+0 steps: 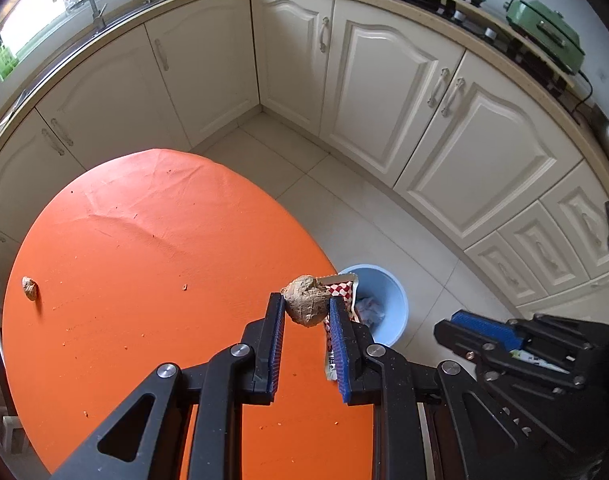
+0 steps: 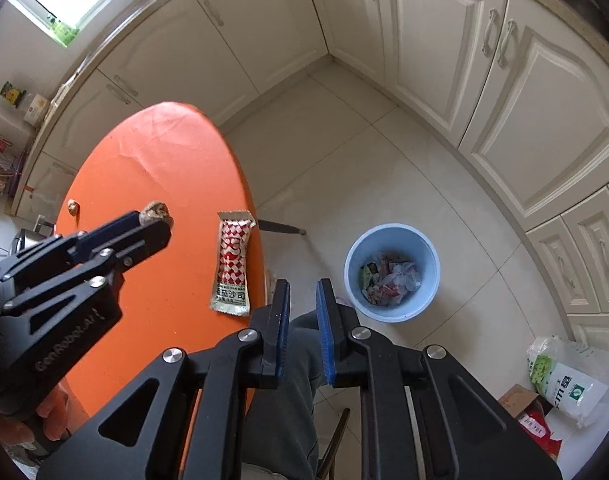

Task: Collect trash

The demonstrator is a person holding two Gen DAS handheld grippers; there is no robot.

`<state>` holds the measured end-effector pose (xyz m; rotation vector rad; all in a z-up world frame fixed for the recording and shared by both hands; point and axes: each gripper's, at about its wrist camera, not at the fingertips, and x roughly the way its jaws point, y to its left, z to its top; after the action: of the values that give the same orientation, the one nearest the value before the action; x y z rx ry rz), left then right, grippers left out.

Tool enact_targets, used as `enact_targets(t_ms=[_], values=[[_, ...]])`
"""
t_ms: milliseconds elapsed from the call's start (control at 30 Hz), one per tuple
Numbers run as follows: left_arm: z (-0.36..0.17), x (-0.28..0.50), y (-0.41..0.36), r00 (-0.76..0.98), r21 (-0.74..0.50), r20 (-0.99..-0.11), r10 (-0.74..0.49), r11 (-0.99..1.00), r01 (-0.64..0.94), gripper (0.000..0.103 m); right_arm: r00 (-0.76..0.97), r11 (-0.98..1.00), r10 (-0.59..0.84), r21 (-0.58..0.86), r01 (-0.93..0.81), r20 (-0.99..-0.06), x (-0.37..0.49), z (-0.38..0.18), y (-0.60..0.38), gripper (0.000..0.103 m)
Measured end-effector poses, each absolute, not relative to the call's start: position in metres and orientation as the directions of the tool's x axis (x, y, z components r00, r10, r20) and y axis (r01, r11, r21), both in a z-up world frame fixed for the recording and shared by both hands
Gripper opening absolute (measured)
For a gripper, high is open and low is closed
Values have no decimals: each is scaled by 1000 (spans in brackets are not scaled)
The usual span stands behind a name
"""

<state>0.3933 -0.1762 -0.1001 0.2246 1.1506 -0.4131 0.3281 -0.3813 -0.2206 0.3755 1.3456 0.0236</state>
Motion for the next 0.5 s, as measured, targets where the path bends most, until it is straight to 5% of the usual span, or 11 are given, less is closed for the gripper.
enact_targets(t_ms=[333, 433, 500], values=[[-107, 410, -142, 355, -1, -926, -132, 939, 345, 18, 150, 923, 330, 352, 155, -932, 362, -260, -337, 20], [-107, 413, -130, 349, -8, -928, -129, 945, 326, 18, 178, 928, 316, 343, 147, -932, 370, -251, -332, 47], [-107, 416, -124, 347, -14, -929, -127, 950, 312, 18, 200, 929, 306, 338, 150, -931, 374, -247, -327, 76]])
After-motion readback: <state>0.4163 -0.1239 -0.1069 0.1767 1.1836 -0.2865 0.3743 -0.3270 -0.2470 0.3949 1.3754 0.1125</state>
